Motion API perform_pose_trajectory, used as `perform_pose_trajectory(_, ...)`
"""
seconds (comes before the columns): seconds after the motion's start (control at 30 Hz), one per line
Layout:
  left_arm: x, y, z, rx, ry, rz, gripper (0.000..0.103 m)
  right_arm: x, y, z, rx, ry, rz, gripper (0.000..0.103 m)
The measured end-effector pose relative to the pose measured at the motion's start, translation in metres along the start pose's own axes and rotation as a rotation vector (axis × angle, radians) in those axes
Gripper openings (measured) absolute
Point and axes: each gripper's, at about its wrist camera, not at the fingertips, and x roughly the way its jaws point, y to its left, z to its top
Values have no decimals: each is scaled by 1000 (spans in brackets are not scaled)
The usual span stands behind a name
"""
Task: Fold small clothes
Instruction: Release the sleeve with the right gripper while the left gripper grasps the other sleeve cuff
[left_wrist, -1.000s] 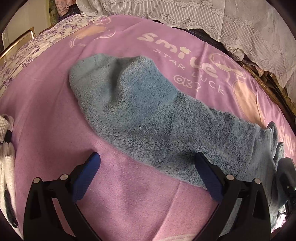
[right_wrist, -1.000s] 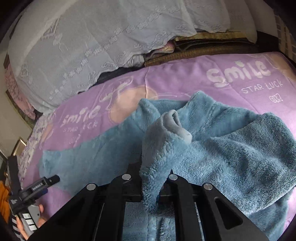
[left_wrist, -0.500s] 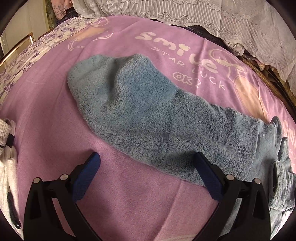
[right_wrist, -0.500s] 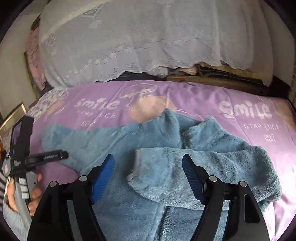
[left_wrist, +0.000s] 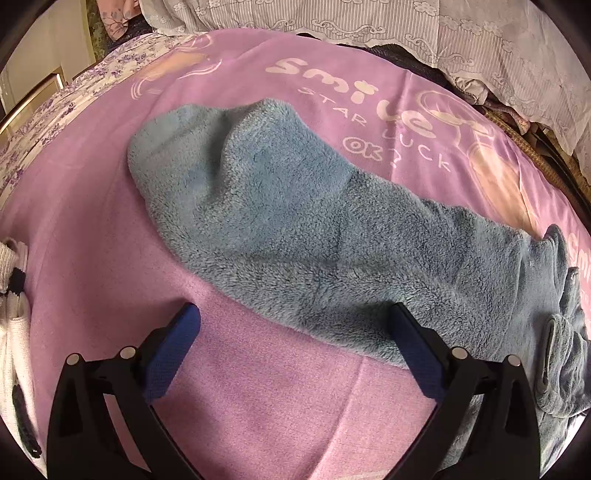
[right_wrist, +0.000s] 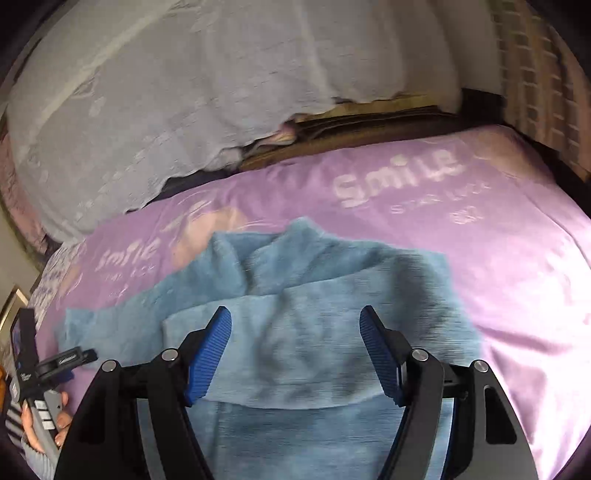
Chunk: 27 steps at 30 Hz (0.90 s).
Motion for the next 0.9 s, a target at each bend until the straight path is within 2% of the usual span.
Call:
perform_pose_trajectory(0.03,0,0,0,0,0,0,99,18,-21,-4,52,89,1,74)
perform_pose_trajectory(0.07,0,0,0,0,-1,0,99,41,-40,-12,95,205,45,74)
perform_pose_trajectory(0.1,0,0,0,-2,0,-3,99,37,-47,-15,91,167,79,73)
perform_pose_trajectory(0.17,-1,3,0,-3,11,-20,99,20,-36,-14,61,147,64,73)
perform_pose_trajectory(0.27,-7,22,2,-62,31,-96,99,-5,-13,-18,-5,64,128,76)
perform_pose_trajectory(0.3,-9,32,3,-102,30,-120,99,-5,-5,-19,-53,71,141,83)
perform_pose_trajectory(0.4,-9,62,8,-214,9,-175,99,20,2,-33,-150,149,104,92)
perform_pose_trajectory(0.43,-6,68,11,-226,10,-189,99,30,-3,-39,-137,174,100,92)
perform_pose_trajectory(0.5,-2,71,18,-207,11,-201,99,25,-7,-41,-110,141,136,94)
perform_pose_trajectory(0.6,7,74,36,-188,-15,-173,99,25,-11,-42,-88,135,184,99)
perform_pose_trajectory(0.67,16,83,49,-230,-18,-195,99,24,-15,-41,-69,130,208,100)
perform_pose_trajectory(0.8,25,107,70,-327,-36,-284,99,25,-19,-40,-41,122,239,100)
perform_pose_trajectory(0.83,26,114,72,-352,-44,-304,96,25,-19,-40,-38,121,243,100)
perform_pose_trajectory(0.87,27,121,72,-382,-51,-314,85,25,-19,-41,-35,120,246,100)
perform_pose_trajectory(0.9,26,128,71,-410,-56,-317,78,25,-20,-40,-32,119,249,100)
